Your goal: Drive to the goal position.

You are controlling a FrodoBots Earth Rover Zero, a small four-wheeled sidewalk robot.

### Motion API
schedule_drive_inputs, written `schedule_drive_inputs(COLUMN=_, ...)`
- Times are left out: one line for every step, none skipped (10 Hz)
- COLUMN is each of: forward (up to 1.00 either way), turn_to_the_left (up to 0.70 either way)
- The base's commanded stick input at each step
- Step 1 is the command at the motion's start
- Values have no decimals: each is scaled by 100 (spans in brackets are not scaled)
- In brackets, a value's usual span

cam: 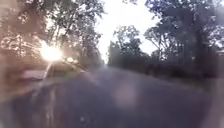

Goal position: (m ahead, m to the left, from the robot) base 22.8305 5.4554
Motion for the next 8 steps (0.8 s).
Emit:
schedule_drive_inputs(forward=100, turn_to_the_left=0)
schedule_drive_inputs(forward=100, turn_to_the_left=0)
schedule_drive_inputs(forward=100, turn_to_the_left=0)
schedule_drive_inputs(forward=100, turn_to_the_left=0)
schedule_drive_inputs(forward=100, turn_to_the_left=0)
schedule_drive_inputs(forward=100, turn_to_the_left=0)
schedule_drive_inputs(forward=100, turn_to_the_left=0)
schedule_drive_inputs(forward=100, turn_to_the_left=0)
